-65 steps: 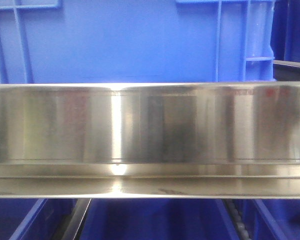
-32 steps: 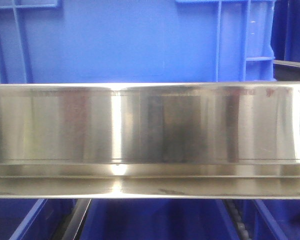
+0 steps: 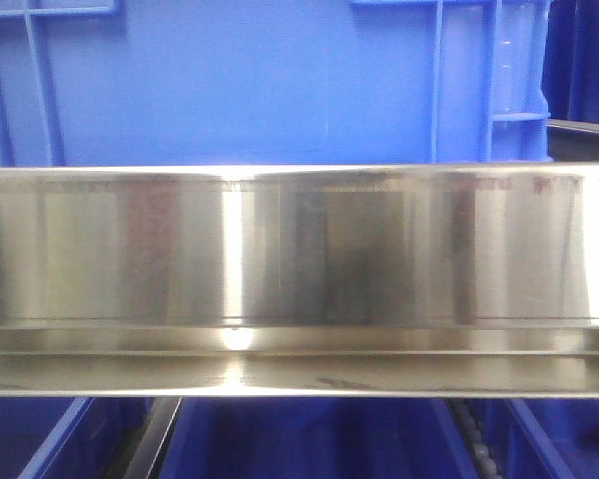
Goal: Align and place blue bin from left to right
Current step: 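Lower both grippers over opposite side rims of the blue bin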
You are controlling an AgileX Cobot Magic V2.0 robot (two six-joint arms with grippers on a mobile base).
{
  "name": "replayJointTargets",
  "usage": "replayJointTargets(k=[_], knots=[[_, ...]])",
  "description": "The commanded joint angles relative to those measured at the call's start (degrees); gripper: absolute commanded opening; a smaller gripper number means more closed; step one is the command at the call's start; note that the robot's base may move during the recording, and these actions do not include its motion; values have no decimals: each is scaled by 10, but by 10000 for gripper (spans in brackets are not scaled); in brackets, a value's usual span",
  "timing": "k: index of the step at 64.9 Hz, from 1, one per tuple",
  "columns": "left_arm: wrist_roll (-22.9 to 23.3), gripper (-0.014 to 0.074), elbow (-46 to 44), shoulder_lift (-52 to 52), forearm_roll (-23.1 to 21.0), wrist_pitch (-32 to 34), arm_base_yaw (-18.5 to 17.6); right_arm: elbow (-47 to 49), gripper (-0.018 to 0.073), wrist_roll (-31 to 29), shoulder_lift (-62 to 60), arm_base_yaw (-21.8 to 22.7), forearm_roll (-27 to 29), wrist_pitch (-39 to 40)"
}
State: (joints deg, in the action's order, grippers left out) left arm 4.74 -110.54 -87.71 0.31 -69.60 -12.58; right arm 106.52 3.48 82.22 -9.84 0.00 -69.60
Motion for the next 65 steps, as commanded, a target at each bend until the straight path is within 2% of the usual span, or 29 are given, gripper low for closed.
replayJointTargets(k=[1, 16, 29, 65], knots=[[4, 597, -32, -31, -3, -4, 2, 39, 559, 11, 35, -8, -15, -4], [4, 597, -57, -91, 5, -4, 2, 92, 559, 24, 118, -47, -15, -4], [4, 597, -57, -134, 10, -4, 2, 100, 559, 50, 172, -47, -14, -4], [4, 597, -57, -195, 19, -4, 3, 100, 559, 43, 233, -47, -7, -4]])
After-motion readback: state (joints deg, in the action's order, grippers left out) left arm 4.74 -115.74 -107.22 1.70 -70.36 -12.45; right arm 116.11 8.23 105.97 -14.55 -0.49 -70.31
